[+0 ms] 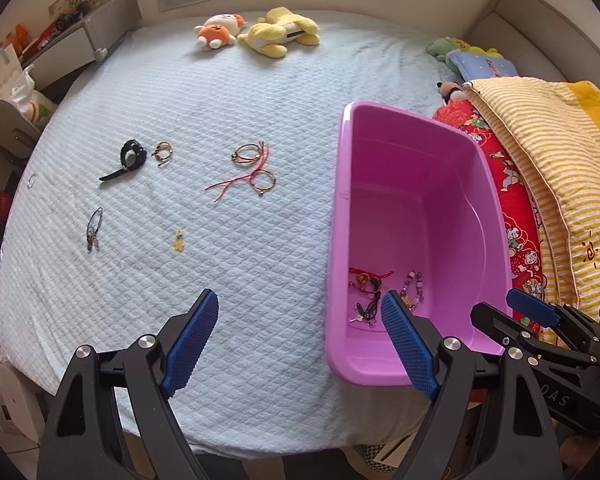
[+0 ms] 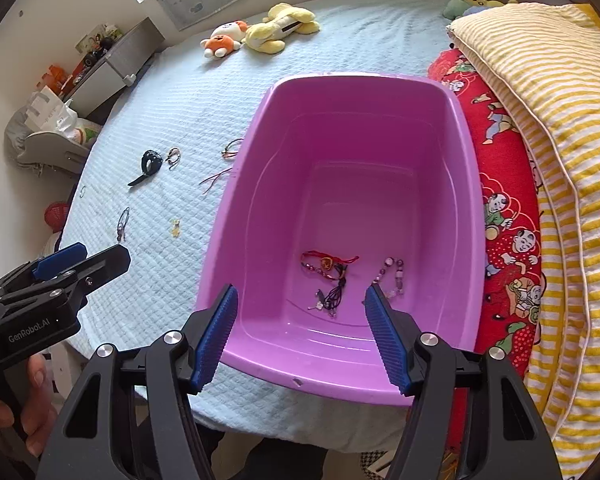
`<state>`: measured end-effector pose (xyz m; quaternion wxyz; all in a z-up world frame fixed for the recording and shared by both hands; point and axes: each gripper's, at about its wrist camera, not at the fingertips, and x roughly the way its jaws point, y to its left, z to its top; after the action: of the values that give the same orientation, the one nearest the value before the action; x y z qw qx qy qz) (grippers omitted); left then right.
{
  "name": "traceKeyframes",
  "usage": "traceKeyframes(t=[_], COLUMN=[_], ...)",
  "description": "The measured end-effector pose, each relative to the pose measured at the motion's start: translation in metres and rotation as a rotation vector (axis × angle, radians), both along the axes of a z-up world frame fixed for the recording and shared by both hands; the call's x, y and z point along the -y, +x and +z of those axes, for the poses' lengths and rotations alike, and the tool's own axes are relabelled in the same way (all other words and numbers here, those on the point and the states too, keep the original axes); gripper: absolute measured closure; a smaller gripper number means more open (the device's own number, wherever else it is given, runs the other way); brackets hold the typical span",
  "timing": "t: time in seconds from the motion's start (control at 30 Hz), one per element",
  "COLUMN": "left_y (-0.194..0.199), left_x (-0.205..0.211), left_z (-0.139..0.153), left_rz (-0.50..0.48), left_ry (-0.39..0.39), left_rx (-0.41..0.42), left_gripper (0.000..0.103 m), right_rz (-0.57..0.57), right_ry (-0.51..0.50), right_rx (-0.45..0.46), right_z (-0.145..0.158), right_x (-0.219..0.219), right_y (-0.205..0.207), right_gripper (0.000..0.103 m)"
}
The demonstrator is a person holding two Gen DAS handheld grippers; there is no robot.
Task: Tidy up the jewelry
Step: 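Withdraw both open tools from the tub back over the bed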
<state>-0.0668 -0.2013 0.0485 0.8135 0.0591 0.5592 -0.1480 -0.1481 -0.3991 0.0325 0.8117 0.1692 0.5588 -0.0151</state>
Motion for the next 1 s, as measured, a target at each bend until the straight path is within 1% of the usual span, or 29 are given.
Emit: traceKeyframes(t=[0.1,0.27,0.4,0.5,0.6,0.7,1.0], left_y=[-0.001,0.000,0.003,0.006,0.011,0.017,0.046], left_x=[-0.027,-0.073,-0.107,-0.134,-0.161,-0.187,-0.257], left_z=[0.006,0.010,0.012,0.014,0.014,0.014,0.014], left_rz=[0.039,0.102,0.126,0.131,0.106,0.072,-0.033], left_ry=[-0.001,-0.010,-0.013,-0.022,-0.024,-0.017,-0.067], left_rx=[0.010,0.009,0.026,0.041,0.053,0.065,0.137], left_gripper=[0.021,0.021,0.021,0.021,0.021,0.021,0.019], right_rz=[0.032,0.051,0.077,0.073,0.058,0.016,-0.114], right_ry=[-0.001,0.013,0.003,-0.007,-0.024,-0.039,-0.074], right_rx=[0.012,0.025,0.030,0.041,0.055,0.063,0.100], right_z=[0.003,0.005,0.007,0.011,0.015,0.019,0.020], right_x=[-0.017,-0.046,-0.078,-0.102,-0.128,-0.155,-0.234], right_y=[0.004,0.012,0.019,0.025,0.030,0.033,0.038], right_gripper=[0.040,0.040,0.040,0.040,0.040,0.040,0.040])
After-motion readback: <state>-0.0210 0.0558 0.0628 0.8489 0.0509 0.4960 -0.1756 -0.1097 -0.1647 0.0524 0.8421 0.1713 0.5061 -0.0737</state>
